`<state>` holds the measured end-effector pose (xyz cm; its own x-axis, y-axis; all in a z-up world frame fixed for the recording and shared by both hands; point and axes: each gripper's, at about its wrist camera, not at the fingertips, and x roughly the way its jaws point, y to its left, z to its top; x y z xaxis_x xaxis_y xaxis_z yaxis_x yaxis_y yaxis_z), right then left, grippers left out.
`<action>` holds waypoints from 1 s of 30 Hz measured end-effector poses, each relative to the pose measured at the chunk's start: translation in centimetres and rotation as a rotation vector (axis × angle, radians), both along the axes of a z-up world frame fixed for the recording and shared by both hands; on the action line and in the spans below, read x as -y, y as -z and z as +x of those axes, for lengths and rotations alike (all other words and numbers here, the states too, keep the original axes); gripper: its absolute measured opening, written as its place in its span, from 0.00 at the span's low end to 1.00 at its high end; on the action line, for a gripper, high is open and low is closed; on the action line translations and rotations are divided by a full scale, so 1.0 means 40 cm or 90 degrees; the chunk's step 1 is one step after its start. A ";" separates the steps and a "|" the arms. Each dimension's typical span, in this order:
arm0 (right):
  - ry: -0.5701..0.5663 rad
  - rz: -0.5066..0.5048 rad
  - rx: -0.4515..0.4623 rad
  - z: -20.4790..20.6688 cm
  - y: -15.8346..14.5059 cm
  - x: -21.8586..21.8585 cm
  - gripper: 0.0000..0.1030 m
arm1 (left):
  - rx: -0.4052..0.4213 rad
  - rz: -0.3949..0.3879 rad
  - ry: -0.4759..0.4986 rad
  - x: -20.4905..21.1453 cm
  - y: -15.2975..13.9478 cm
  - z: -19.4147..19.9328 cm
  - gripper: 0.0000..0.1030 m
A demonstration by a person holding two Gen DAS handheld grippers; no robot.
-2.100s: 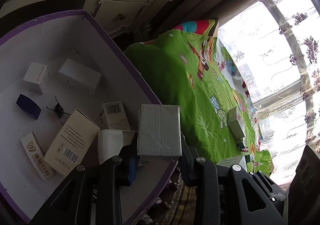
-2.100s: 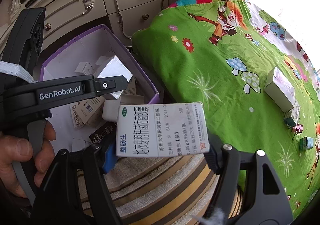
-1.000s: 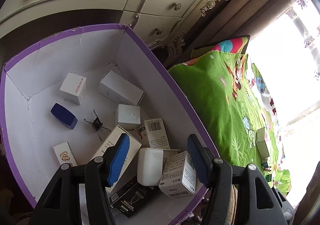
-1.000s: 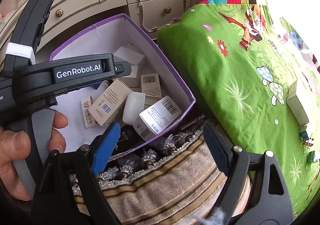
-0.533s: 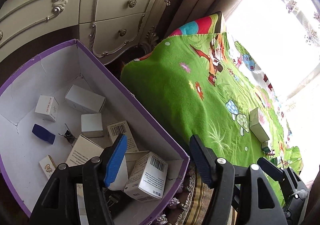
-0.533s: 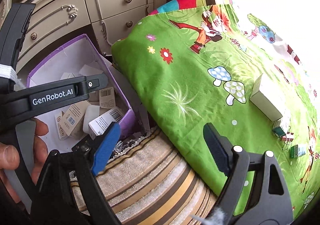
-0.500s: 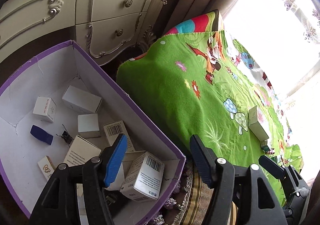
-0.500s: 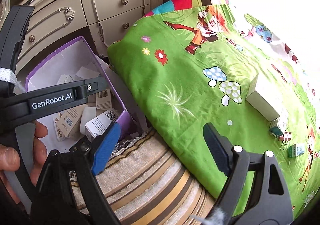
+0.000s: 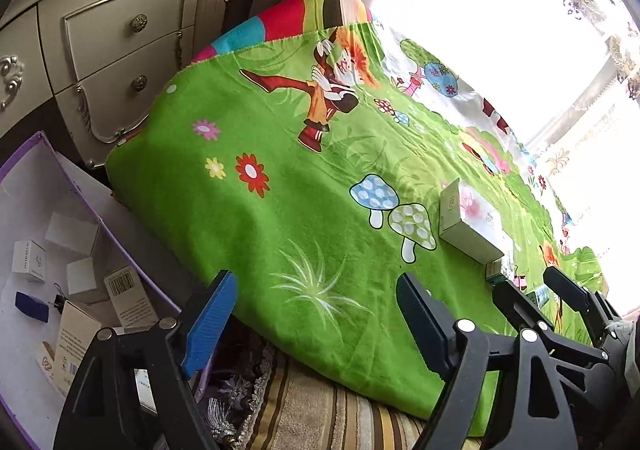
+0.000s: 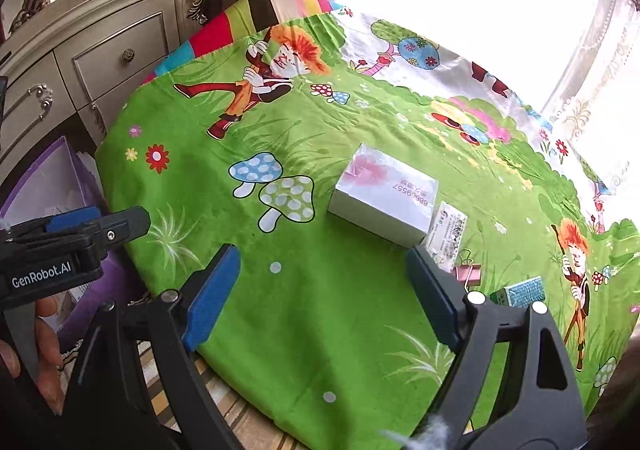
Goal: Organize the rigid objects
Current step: 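Move both tools back over the bed toward the pink-printed box and teal box, then grasp the pink-printed white box with the left tool while the right tool grasps the teal box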
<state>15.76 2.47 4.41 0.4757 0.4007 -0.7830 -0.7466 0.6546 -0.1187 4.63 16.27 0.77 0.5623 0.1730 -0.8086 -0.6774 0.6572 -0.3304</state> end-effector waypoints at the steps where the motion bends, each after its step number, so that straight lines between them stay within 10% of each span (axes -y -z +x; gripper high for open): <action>1: 0.011 0.002 0.002 0.020 0.000 0.013 0.87 | -0.003 0.001 0.009 0.008 -0.001 0.015 0.81; 30: 0.139 0.022 0.006 0.335 0.146 0.303 0.93 | -0.001 0.126 0.213 0.205 -0.037 0.438 1.00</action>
<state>29.15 -9.65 -1.41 0.5607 0.3147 -0.7659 -0.5863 0.8040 -0.0989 22.15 8.09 2.26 0.6132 0.1328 -0.7787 -0.4150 0.8929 -0.1746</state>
